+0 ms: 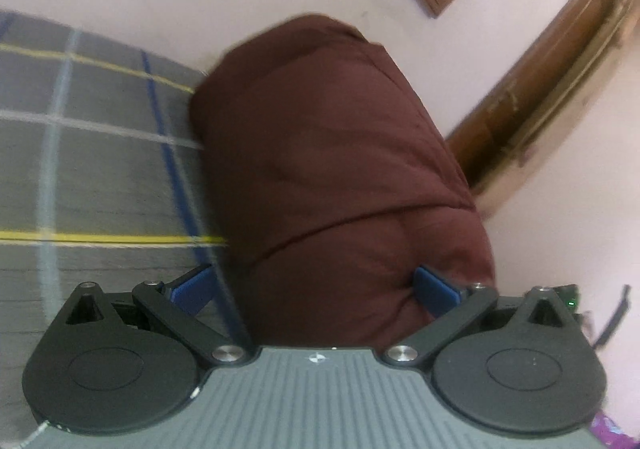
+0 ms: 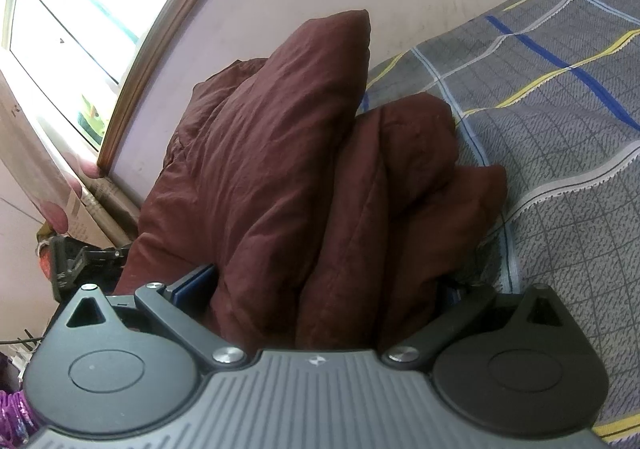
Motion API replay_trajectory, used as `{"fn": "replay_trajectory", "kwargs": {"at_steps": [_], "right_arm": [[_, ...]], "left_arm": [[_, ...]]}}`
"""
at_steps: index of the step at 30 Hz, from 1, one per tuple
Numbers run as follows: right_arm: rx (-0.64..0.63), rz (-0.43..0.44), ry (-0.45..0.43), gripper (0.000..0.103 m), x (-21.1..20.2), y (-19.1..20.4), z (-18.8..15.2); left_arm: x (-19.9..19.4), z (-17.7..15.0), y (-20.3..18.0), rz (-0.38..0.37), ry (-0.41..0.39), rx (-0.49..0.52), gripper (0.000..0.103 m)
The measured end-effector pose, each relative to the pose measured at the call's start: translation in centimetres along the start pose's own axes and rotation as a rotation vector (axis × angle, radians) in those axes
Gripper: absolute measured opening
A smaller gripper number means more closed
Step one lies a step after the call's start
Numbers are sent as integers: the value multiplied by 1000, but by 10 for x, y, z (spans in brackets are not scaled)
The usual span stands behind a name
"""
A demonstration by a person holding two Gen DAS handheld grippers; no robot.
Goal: Fold large clothes
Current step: 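Grasp the folded maroon jacket bundle with both tools from its sides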
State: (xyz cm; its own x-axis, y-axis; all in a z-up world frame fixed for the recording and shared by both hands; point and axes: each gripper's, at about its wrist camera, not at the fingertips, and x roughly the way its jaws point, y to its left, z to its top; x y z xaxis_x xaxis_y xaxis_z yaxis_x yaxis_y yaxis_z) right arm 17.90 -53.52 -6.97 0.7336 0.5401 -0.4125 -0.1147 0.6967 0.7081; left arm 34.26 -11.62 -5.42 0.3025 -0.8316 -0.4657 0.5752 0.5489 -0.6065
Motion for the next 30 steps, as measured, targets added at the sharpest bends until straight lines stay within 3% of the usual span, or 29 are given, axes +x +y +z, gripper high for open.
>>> {"fn": "replay_trajectory", "kwargs": {"at_steps": [3,8,14,30], "right_arm": [[3,7,12,103,4,0,4],[-4,3,25,103,10,1,9],[-27,-30,2,103,11,8,3],[-42,-82,-45,103,3,27,-12]], "left_arm": [[17,1,-8,-36,33,-14,103],[24,-2,-33,67,18,40,103],[26,-6,-49,135,11,74,103],[22,-6,-61,197,-3,136,103]]}}
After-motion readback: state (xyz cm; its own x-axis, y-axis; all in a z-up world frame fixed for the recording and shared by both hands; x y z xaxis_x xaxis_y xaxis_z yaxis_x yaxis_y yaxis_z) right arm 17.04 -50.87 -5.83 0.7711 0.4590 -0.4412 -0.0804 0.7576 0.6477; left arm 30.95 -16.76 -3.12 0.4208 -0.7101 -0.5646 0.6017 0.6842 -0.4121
